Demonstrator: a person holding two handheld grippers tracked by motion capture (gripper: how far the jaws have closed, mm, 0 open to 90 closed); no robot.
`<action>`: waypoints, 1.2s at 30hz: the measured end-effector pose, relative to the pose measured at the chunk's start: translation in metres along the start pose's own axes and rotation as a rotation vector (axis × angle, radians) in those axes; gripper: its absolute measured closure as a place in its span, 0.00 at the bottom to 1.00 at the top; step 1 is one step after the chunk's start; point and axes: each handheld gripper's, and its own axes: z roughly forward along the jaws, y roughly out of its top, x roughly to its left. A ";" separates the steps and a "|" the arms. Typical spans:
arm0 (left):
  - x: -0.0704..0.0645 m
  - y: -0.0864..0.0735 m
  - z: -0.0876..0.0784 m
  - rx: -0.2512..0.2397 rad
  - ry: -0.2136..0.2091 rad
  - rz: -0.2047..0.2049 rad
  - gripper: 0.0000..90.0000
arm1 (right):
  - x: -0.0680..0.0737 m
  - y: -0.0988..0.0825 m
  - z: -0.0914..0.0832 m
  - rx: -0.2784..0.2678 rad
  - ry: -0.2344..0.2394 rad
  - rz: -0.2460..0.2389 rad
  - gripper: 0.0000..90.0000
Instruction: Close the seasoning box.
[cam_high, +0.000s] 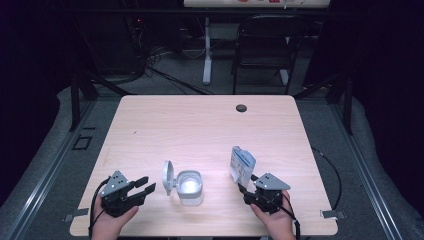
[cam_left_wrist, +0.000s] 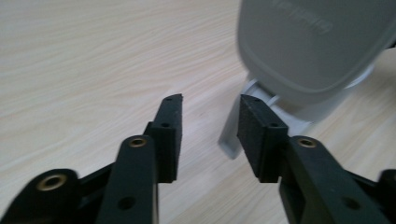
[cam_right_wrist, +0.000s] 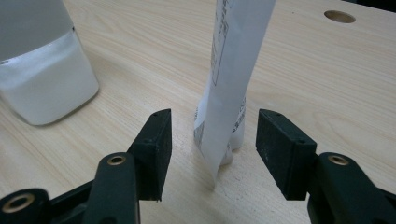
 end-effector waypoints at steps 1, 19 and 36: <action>-0.002 0.002 -0.001 -0.003 -0.014 0.005 0.74 | 0.000 0.000 -0.001 -0.002 -0.002 0.000 0.51; -0.030 0.023 0.015 -0.026 -0.092 0.091 1.00 | -0.006 -0.008 -0.013 -0.030 -0.015 0.035 0.51; -0.019 0.023 0.003 -0.065 -0.047 0.060 1.00 | -0.005 -0.010 -0.011 -0.041 -0.011 0.032 0.50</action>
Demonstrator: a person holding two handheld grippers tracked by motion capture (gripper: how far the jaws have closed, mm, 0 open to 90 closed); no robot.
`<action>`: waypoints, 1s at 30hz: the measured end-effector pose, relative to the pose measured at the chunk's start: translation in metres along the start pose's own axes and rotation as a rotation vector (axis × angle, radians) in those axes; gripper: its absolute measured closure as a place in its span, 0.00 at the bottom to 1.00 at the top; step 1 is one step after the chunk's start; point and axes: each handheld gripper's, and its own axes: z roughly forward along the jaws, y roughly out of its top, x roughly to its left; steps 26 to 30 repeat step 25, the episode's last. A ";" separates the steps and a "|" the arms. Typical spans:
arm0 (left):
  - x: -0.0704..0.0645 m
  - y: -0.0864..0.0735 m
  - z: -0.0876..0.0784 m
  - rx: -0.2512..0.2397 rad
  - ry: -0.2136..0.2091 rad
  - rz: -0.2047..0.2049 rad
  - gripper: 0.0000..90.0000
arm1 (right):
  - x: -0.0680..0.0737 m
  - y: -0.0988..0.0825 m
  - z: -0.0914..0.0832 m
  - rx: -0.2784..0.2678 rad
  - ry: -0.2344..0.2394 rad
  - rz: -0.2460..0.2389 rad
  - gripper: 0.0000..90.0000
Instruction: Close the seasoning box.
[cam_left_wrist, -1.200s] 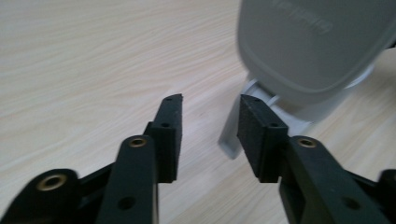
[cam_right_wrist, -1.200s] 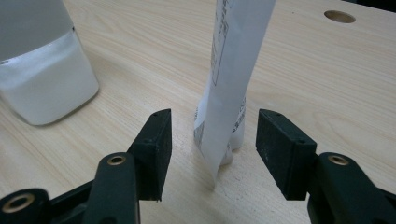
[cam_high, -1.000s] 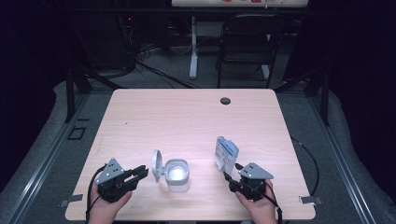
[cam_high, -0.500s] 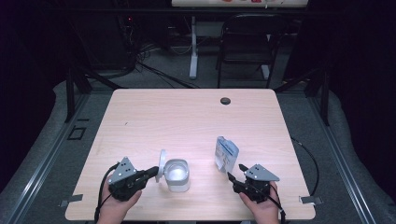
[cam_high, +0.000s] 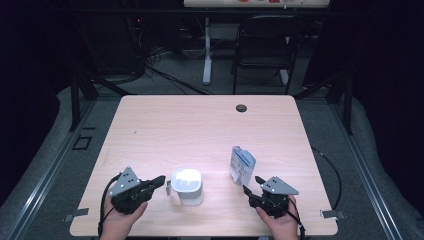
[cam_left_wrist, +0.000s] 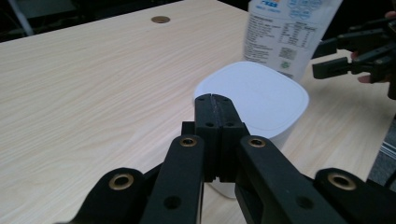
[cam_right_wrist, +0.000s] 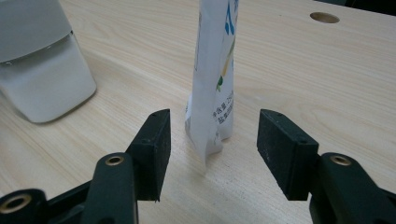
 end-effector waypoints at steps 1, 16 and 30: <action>0.004 -0.002 -0.001 0.002 0.011 -0.009 0.99 | 0.000 0.000 0.000 -0.001 0.001 0.002 0.50; 0.041 -0.033 -0.002 0.042 0.112 -0.108 0.80 | -0.001 -0.001 0.000 -0.004 0.010 0.007 0.50; 0.056 -0.049 -0.003 0.074 0.163 -0.136 0.59 | -0.002 -0.002 0.000 -0.009 0.002 0.011 0.50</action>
